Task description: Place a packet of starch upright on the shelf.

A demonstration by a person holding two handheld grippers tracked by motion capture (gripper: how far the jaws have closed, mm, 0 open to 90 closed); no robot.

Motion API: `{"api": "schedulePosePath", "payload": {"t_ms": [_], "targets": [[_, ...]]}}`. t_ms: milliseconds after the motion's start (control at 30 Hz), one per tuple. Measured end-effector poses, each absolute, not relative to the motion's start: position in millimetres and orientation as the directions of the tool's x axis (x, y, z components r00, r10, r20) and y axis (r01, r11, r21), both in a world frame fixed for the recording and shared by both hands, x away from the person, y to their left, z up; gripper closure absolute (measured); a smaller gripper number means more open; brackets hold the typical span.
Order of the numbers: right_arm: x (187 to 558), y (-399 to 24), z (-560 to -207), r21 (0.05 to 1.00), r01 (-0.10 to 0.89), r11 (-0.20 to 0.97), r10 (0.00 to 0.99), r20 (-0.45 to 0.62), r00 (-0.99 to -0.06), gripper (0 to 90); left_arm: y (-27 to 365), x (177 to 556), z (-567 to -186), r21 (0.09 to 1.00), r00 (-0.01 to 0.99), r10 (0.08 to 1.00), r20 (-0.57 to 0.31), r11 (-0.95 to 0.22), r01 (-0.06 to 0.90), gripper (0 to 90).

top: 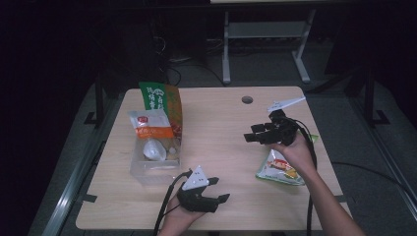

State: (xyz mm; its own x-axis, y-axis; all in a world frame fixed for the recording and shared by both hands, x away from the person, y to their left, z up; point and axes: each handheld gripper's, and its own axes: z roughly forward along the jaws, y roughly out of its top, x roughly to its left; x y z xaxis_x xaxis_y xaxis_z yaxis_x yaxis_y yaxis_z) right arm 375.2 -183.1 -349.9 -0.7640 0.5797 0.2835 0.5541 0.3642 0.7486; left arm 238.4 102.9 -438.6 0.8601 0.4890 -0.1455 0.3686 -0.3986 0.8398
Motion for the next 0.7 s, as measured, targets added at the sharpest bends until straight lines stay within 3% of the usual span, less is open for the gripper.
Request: {"api": "schedulePosePath", "payload": {"t_ms": [700], "targets": [[352, -262, -374, 0.703, 0.63, 0.329, 0.705, 0.261, -0.659, 36.1, 63, 257, -430, 0.83, 0.885, 0.447, -0.128, -0.44, 0.342, 32.5]]}}
